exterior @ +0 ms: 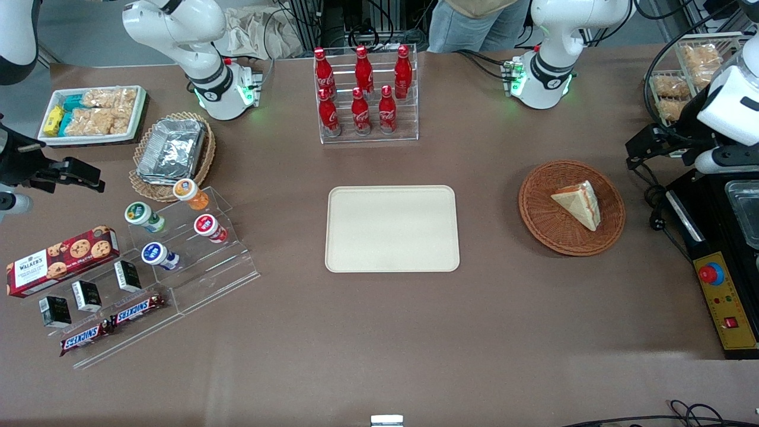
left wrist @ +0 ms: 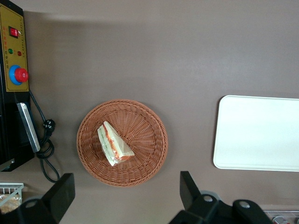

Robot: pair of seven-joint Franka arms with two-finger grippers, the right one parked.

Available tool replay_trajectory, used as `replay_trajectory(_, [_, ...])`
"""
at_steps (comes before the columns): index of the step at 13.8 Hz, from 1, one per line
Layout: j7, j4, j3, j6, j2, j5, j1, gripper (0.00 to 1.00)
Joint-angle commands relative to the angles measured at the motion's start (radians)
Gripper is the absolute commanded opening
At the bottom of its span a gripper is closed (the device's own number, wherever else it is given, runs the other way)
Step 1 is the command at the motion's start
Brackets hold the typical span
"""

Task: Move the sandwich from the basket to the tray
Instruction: 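Move the left gripper over the wicker basket toward the sandwich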

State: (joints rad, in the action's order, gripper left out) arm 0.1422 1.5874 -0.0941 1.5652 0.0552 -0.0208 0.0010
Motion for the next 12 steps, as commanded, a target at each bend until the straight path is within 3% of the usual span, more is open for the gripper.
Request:
replay_trajectory(1, [0.003,-0.03,-0.009,-0.014,-0.014,0.015,0.007,1.0])
replay_trajectory(4, [0.113,-0.026,-0.007,-0.02,-0.011,0.015,0.008,1.0])
replay_trajectory(8, [0.573,0.017,-0.013,-0.096,0.024,0.012,0.001,1.0])
replay_trajectory(12, [0.743,0.262,-0.013,-0.029,0.219,0.015,0.004,1.0])
